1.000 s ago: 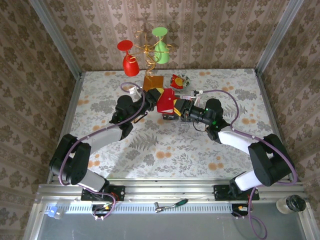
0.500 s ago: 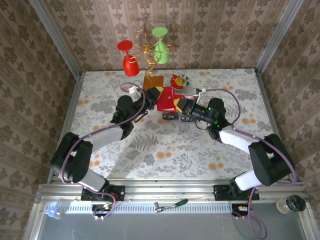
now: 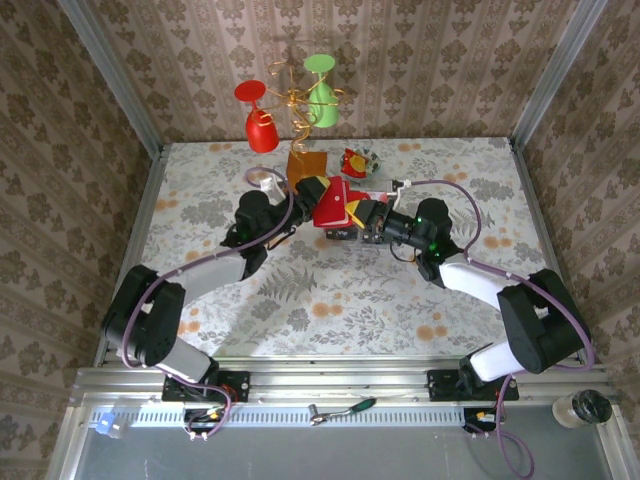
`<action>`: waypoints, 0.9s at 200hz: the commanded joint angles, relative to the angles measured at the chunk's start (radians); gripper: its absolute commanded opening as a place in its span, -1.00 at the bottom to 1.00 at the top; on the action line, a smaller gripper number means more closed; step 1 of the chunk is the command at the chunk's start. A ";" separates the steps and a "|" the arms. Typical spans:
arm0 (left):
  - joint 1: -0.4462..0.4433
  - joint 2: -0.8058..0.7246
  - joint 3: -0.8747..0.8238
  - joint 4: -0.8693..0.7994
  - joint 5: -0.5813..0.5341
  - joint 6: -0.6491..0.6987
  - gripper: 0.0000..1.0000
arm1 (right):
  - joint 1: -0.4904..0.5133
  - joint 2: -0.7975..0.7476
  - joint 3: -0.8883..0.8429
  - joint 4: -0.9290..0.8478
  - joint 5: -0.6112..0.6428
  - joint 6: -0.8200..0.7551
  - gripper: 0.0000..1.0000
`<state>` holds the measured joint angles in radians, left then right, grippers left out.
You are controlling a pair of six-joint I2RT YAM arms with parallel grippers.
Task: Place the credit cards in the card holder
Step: Open the card holder at the center of the table.
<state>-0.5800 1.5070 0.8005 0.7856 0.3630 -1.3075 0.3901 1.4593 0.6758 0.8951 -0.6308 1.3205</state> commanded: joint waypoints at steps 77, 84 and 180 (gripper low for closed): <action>-0.033 -0.207 0.263 -0.954 -0.232 0.660 0.55 | -0.003 -0.055 -0.061 -0.028 -0.022 -0.066 -1.00; -0.058 -0.194 0.313 -1.028 -0.269 0.708 0.55 | -0.002 -0.060 -0.064 -0.045 -0.024 -0.076 -1.00; -0.295 0.149 0.827 -1.554 -0.662 0.974 0.63 | 0.000 -0.103 -0.125 -0.113 -0.009 -0.120 -1.00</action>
<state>-0.8516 1.5963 1.5463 -0.5816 -0.1669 -0.4225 0.3901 1.3853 0.5644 0.7887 -0.6365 1.2293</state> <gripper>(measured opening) 0.814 0.068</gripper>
